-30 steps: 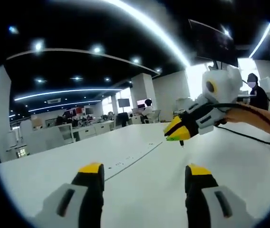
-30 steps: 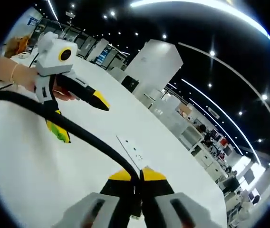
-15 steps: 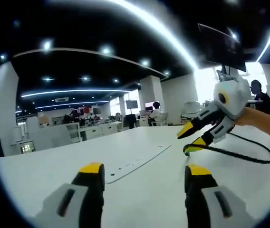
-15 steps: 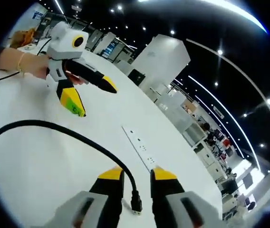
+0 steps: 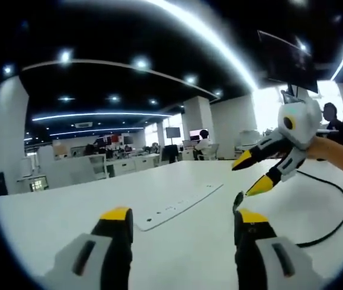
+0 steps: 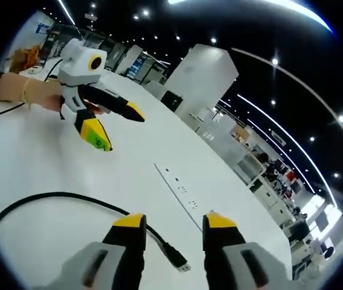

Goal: Locate the USB plug end of the data cable currently connected to the USB port on the desk. Grip the plug, withdraw it from the port, and place it onto the desktop.

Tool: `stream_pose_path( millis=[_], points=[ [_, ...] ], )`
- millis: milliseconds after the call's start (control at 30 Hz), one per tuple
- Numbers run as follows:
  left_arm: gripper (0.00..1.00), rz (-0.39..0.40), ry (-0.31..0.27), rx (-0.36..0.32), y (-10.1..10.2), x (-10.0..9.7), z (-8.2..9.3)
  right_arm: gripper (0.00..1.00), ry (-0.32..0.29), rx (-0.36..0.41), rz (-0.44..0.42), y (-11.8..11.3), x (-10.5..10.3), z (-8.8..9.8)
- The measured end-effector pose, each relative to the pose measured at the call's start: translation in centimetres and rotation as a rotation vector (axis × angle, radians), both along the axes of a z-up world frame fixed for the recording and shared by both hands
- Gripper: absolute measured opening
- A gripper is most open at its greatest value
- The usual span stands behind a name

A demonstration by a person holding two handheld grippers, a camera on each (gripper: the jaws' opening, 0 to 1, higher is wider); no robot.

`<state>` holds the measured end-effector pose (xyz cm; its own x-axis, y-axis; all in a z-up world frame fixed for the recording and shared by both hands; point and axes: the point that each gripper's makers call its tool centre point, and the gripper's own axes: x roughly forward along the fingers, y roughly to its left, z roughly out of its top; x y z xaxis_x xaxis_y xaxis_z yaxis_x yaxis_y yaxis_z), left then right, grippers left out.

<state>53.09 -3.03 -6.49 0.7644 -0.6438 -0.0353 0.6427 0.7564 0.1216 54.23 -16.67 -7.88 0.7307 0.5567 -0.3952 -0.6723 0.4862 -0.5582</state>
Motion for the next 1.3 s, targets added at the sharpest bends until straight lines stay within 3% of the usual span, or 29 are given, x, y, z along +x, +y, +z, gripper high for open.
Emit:
stream_pose_path(
  millis=[433, 633, 800, 1033, 1100, 1200, 1300],
  points=[
    [0.69, 0.034, 0.025, -0.013, 0.4, 0.4, -0.5, 0.5, 0.038, 0.241, -0.076, -0.9, 1.3, 1.1],
    [0.68, 0.074, 0.057, -0.024, 1.0, 0.8, -1.0, 0.5, 0.092, 0.454, -0.152, -1.9, 2.6, 2.7],
    [0.67, 0.116, 0.084, -0.049, 1.8, 1.6, -0.8, 0.48, 0.086, 0.623, -0.218, -2.8, 3.6, 4.4],
    [0.66, 0.181, 0.1, -0.09, 3.2, 2.4, 0.5, 0.47, 0.093, 0.758, -0.336, -4.5, 4.6, 4.5],
    [0.66, 0.21, 0.104, -0.117, 3.9, 2.6, 0.9, 0.47, 0.105, 0.837, -0.39, -5.5, 5.4, 4.4],
    [0.65, 0.255, 0.113, -0.155, 4.9, 2.9, 1.3, 0.48, 0.087, 0.903, -0.467, -6.9, 5.5, 4.4],
    [0.64, 0.301, 0.127, -0.185, 5.9, 3.0, 1.3, 0.48, 0.012, 0.894, -0.527, -8.4, 5.6, 4.7]
  ],
)
